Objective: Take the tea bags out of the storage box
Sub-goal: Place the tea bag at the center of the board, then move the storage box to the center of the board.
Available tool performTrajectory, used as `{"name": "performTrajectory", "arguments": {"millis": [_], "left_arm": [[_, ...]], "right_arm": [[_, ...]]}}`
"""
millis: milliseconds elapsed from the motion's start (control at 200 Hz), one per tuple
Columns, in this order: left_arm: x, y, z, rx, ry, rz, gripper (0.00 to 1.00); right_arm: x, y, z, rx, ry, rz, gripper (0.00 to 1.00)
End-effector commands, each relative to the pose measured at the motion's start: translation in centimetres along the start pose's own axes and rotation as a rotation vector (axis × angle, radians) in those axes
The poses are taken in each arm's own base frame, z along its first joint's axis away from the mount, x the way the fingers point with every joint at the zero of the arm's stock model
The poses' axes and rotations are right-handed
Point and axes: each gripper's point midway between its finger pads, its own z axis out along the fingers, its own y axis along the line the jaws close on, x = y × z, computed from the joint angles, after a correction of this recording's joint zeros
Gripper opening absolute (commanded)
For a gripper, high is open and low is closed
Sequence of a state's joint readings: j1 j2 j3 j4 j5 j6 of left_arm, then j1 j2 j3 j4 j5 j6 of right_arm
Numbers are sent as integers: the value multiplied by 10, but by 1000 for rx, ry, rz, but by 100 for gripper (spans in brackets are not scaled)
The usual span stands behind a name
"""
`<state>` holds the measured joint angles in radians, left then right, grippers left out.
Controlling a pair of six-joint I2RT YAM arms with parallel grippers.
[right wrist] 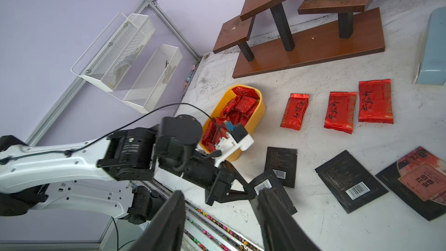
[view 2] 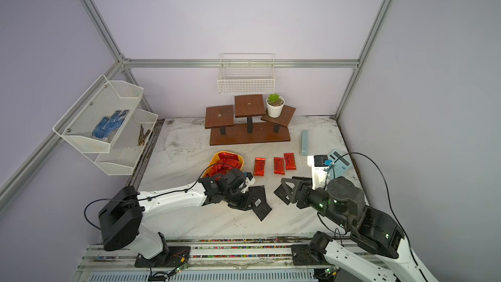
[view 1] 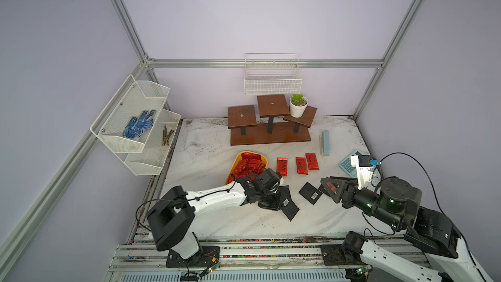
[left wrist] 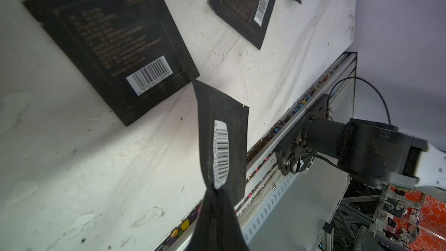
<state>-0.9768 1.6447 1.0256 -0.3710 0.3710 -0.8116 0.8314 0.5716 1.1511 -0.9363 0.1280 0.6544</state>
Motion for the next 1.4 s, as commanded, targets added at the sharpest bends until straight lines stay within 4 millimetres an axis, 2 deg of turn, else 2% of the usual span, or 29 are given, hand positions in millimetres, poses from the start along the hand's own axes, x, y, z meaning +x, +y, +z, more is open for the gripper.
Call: {"name": "performTrajectory", "arguments": {"millis": [0, 165, 355, 430, 580, 660, 785, 905, 1035, 1120, 1195, 1270, 1290, 1390], "left_arm": [[-24, -38, 15, 108, -37, 47, 0], [-26, -35, 49, 106, 16, 39, 0], [-30, -34, 65, 106, 36, 39, 0], [-31, -31, 70, 92, 46, 37, 13], [-34, -25, 67, 41, 44, 41, 50], [-36, -22, 59, 7, 35, 47, 57], [-40, -20, 39, -31, 6, 61, 62], [-46, -23, 13, -52, -40, 75, 63], [-54, -27, -28, -69, -114, 84, 64], [-57, -23, -57, -83, -168, 76, 64], [-59, -14, -88, -106, -226, 57, 65], [-58, 11, -114, -170, -277, 10, 67], [-57, 12, -131, -172, -313, 4, 66], [-50, 52, -172, -265, -407, -96, 69]], "right_arm": [[8, -17, -6, 75, 25, 14, 54], [5, -19, -11, 85, 12, 14, 55], [5, -20, -6, 99, 16, -4, 55], [5, -20, -3, 106, 21, -10, 56], [6, -20, -1, 110, 24, -20, 56], [6, -21, 0, 114, 25, -23, 56], [8, -22, 4, 124, 34, -30, 56], [10, -22, 12, 129, 43, -39, 57], [11, -17, 27, 119, 57, -50, 57], [16, -12, 45, 108, 91, -57, 57], [23, -7, 64, 91, 125, -58, 55], [28, -1, 84, 71, 150, -58, 55], [30, 1, 89, 66, 157, -58, 55], [38, 7, 119, 46, 196, -61, 54]]}}
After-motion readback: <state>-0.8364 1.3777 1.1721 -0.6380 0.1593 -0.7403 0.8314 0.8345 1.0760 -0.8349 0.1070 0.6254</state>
